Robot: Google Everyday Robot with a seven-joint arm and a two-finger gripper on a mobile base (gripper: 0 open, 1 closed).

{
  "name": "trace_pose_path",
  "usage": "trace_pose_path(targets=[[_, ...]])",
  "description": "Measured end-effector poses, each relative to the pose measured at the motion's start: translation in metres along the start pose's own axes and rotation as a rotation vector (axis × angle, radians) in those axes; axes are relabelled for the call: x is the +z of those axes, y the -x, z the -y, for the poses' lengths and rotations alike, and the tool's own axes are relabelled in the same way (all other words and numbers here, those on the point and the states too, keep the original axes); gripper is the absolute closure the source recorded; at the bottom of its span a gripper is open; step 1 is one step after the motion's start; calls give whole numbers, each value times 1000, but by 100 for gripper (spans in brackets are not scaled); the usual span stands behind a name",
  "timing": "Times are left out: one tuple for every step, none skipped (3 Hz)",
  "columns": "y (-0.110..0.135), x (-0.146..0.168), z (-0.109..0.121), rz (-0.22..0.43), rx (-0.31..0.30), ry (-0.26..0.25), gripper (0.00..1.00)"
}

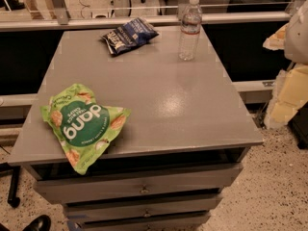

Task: Knock water bottle over

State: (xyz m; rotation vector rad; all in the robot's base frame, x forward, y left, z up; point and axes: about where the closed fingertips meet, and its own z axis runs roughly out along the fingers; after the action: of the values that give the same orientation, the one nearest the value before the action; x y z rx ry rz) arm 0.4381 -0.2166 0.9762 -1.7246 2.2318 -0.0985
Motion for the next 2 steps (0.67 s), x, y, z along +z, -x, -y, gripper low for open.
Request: trace_pose_path(targets=[[1, 1, 2, 6, 1, -10, 0], [3, 21, 14, 43, 10, -42, 0]])
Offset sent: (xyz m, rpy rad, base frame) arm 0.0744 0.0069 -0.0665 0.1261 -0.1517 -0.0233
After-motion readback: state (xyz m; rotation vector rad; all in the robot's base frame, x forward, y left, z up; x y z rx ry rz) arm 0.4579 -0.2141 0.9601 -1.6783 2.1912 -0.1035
